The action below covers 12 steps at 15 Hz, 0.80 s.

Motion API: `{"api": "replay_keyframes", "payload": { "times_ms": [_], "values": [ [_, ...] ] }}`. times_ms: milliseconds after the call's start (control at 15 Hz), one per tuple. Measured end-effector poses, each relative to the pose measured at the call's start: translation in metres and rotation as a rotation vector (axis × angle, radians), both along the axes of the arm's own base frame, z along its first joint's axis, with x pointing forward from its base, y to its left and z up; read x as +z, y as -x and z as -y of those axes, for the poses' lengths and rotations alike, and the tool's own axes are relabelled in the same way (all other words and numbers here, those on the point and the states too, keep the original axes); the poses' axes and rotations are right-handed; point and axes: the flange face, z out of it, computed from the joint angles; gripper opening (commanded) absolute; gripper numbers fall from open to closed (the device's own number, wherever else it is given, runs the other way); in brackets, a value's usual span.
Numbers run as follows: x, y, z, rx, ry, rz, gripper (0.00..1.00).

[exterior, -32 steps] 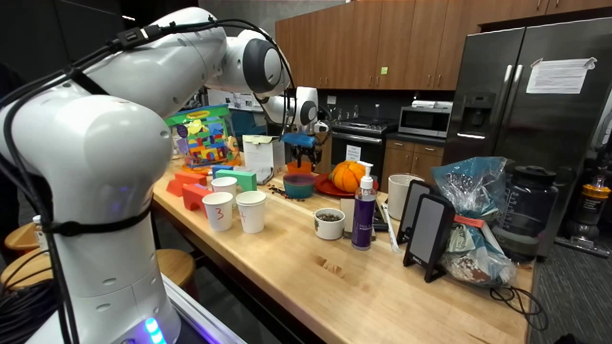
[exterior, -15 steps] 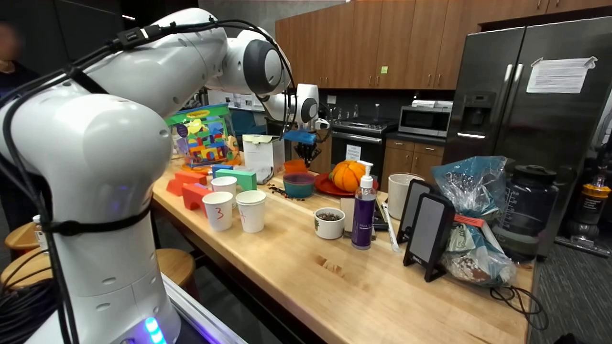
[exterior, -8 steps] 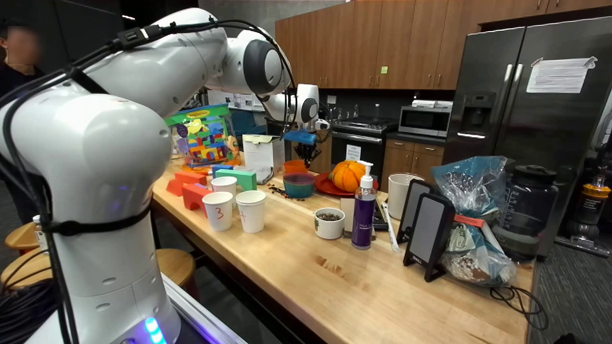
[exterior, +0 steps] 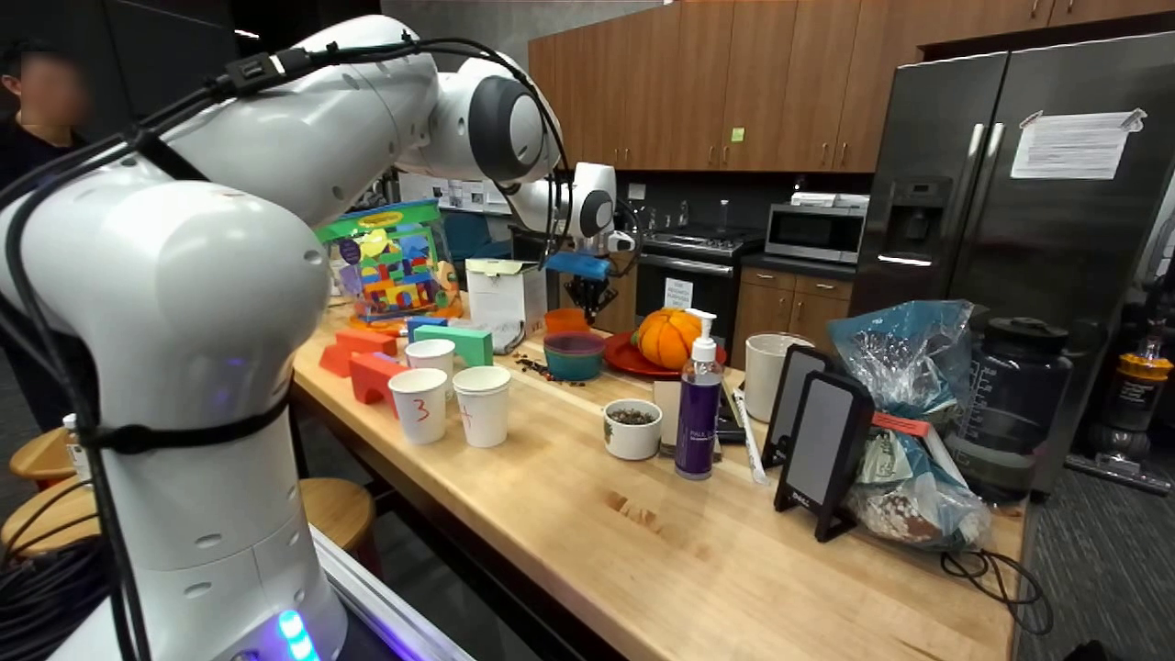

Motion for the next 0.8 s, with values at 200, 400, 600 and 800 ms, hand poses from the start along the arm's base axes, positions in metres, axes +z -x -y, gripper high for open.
{"api": "replay_keyframes", "payload": {
  "times_ms": [200,400,600,800],
  "values": [
    [-0.002,0.001,0.005,0.02,-0.014,-0.01,0.01],
    [-0.002,0.004,0.011,0.042,-0.02,-0.017,0.01],
    [-0.001,0.008,0.016,0.056,-0.02,-0.028,0.01],
    [-0.001,0.015,0.021,0.066,-0.015,-0.041,0.01]
  ]
}}
